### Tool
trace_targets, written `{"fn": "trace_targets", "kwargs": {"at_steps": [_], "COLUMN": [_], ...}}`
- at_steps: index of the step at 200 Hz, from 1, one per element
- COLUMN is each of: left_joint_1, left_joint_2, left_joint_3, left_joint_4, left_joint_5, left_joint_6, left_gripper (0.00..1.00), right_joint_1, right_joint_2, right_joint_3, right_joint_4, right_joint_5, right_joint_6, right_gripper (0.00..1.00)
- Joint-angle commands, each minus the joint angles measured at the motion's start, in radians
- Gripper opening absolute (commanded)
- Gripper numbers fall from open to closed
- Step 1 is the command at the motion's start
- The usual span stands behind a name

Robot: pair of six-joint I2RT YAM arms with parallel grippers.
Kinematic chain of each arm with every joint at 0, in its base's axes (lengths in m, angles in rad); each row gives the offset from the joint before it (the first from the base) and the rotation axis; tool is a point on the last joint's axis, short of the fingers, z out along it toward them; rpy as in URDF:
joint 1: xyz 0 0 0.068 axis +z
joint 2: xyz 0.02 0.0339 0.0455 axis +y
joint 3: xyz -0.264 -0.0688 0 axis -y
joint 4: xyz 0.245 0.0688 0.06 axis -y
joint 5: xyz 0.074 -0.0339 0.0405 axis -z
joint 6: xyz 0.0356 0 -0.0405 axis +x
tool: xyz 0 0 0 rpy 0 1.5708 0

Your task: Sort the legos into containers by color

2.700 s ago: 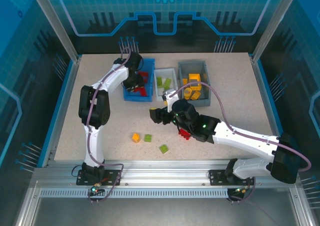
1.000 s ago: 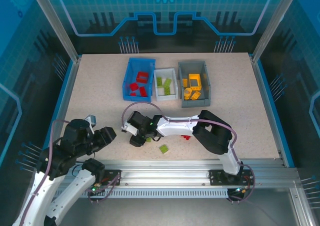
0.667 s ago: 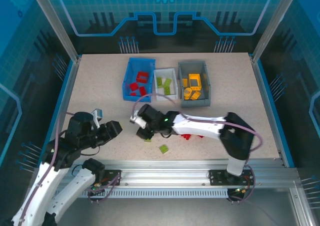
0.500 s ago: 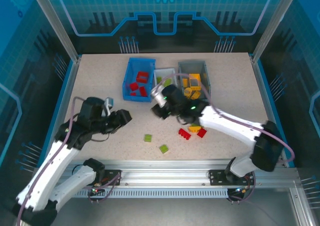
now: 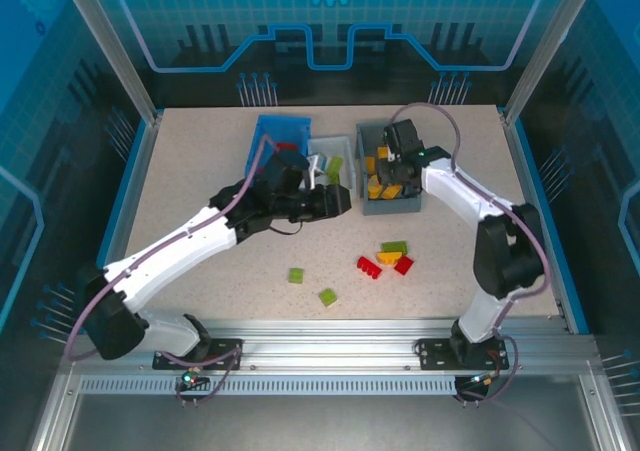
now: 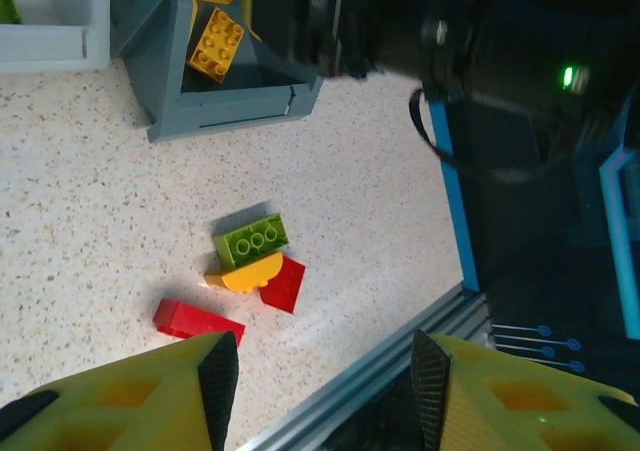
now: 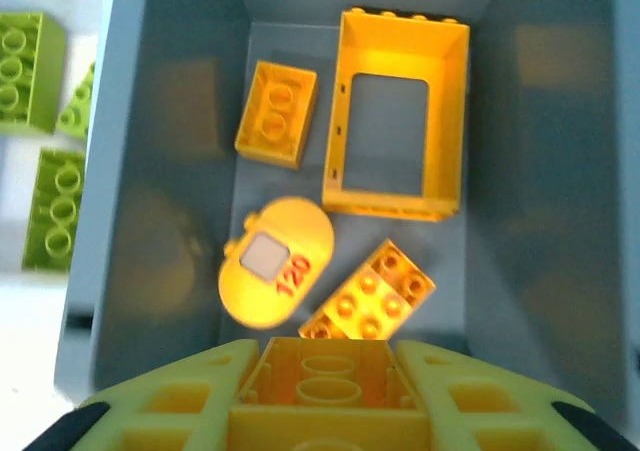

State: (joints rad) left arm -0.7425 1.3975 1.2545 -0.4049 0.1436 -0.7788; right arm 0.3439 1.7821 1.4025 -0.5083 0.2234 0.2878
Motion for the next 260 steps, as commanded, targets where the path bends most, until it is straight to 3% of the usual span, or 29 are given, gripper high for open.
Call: {"fn": "trace_targets", "kwargs": {"at_steps": [1, 43, 93, 133, 160, 211, 260], "left_joint_1": [-0.034, -0.112, -0.132, -0.138, -0.147, -0.167, -0.166], "left_joint_2": [0.05, 0.115, 0.168, 0.16, 0.14, 0.059, -0.055], "left_joint_3": [0.061, 0.116, 0.138, 0.125, 0.102, 0.009, -0.156], "left_joint_4": [0.058, 0.069, 0.08, 0.068, 0.053, -0.056, -0.266], "left_joint_5": [-0.059, -0.16, -0.152, -0.155, -0.168, -0.283, -0.381], "left_joint_6": [0.043, 0.101, 0.106, 0.107, 0.106, 0.059, -0.048], "left_gripper": [0.53, 0.53, 0.52, 0.52, 0.53, 0.54, 0.56], "right_joint_1": [-0.045, -0.08, -0.106, -0.109, -0.107, -0.089, 0.033], "right_joint_2": [0.107, 0.314, 0.42, 0.456, 0.373, 0.122, -0.225], "right_joint_3": [0.132, 0.35, 0.458, 0.49, 0.408, 0.23, -0.029], "right_joint_4": [0.024, -0.035, 0.01, 0.017, 0.069, 0.121, 0.137], "right_joint_5": [-0.109, -0.179, -0.25, -0.27, -0.263, -0.22, -0.139], "right_joint_6": [0.027, 0.044, 0.077, 0.084, 0.083, 0.06, 0.033], "right_gripper": [0.34, 0.35, 0.37, 0.56, 0.62, 0.56, 0.54]}}
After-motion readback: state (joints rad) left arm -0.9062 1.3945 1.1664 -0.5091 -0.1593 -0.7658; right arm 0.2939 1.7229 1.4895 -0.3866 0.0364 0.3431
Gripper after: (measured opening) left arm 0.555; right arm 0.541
